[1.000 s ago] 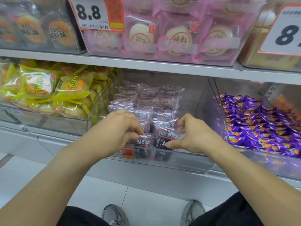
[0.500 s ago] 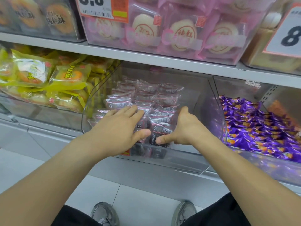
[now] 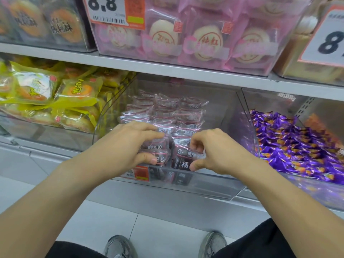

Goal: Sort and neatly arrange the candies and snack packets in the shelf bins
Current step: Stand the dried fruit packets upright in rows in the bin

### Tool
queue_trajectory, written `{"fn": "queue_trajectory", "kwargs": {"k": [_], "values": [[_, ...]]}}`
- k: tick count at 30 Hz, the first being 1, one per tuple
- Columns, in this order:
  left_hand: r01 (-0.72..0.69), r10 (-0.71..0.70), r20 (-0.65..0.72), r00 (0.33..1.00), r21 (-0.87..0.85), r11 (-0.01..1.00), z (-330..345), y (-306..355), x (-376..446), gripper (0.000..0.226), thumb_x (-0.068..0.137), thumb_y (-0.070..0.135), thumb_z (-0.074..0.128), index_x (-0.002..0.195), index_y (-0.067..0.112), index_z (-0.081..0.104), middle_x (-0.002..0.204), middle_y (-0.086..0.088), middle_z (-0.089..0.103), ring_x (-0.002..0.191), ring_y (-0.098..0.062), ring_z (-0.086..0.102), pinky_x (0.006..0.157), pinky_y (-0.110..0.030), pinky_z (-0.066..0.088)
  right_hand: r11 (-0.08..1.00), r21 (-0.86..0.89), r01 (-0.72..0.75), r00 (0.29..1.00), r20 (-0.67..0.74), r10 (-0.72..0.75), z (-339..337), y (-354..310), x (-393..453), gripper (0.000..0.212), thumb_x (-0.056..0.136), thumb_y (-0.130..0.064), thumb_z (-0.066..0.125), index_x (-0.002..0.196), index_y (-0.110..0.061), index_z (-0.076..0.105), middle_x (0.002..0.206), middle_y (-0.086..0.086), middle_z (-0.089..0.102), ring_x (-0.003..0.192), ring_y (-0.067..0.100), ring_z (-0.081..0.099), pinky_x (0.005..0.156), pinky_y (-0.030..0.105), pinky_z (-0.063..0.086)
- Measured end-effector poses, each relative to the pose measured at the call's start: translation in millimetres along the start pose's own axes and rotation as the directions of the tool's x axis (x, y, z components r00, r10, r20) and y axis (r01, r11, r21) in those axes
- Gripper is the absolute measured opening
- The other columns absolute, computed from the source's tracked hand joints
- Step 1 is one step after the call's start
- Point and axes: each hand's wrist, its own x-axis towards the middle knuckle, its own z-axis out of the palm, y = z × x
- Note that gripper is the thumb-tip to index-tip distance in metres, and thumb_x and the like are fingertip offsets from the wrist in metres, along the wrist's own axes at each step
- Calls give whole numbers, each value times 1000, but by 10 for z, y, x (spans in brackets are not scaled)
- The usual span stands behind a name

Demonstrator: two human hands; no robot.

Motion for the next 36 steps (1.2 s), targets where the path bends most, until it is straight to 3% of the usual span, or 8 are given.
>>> {"fn": "queue_trajectory", "kwargs": {"k": [4,12,15,17,20,23,26,36], "values": [[-28,28,-5,1000,-16,999,20,-28,59,61,81,40,75,138,30,56,131,4,62,121,-22,55,102,-39,43,994,57,89,990,-115,-82,-12,13,37,39,64,-36,91,87,-21,64,82,-8,62,79,15,58,75,36,51],[6,-4,78,997,-25,1000,-35,2,47,61,89,43,65,145,39,42,142,14,50,130,-12,42,109,-33,34,993,42,110,990,-97,-105,33,46,41,42,57,-36,93,83,-23,62,81,-9,61,77,13,59,71,35,52],[62,-64,57,996,36,997,0,25,-59,59,95,56,46,150,38,33,145,13,44,133,-13,36,112,-37,31,993,55,105,989,-108,-99,29,62,23,39,58,-32,91,79,-25,59,78,-10,59,74,12,58,70,34,52],[118,-120,14,993,83,989,50,57,-137,74,89,71,19,151,33,31,149,8,39,137,-17,34,115,-39,28,993,54,103,990,-100,-97,57,50,44,38,59,-29,89,77,-25,55,77,-10,58,73,14,56,69,35,52],[137,-138,-5,990,149,979,155,96,-210,85,82,64,-2,152,27,30,152,-1,37,142,-23,31,118,-44,22,992,77,97,992,-89,-90,63,62,48,35,60,-26,87,78,-24,57,77,-9,58,68,10,54,64,31,51],[143,-145,-1,989,148,979,164,39,-201,72,89,59,5,152,34,29,154,1,35,142,-21,31,117,-41,20,991,104,79,994,-81,-70,55,86,29,34,59,-23,87,78,-25,59,76,-10,58,62,3,49,56,21,44],[145,-151,36,988,120,982,119,-73,-167,48,103,47,24,151,44,23,157,10,26,141,-18,27,118,-38,16,993,99,59,996,-72,-52,65,89,53,38,58,-22,88,74,-26,53,74,-9,56,66,10,50,62,30,48],[168,-190,103,976,191,967,65,46,-136,52,104,43,33,153,41,16,159,8,18,146,-17,17,121,-43,9,991,100,87,992,-97,-78,111,123,28,49,54,-48,93,84,-24,62,77,-10,60,71,8,55,67,31,50]]}}
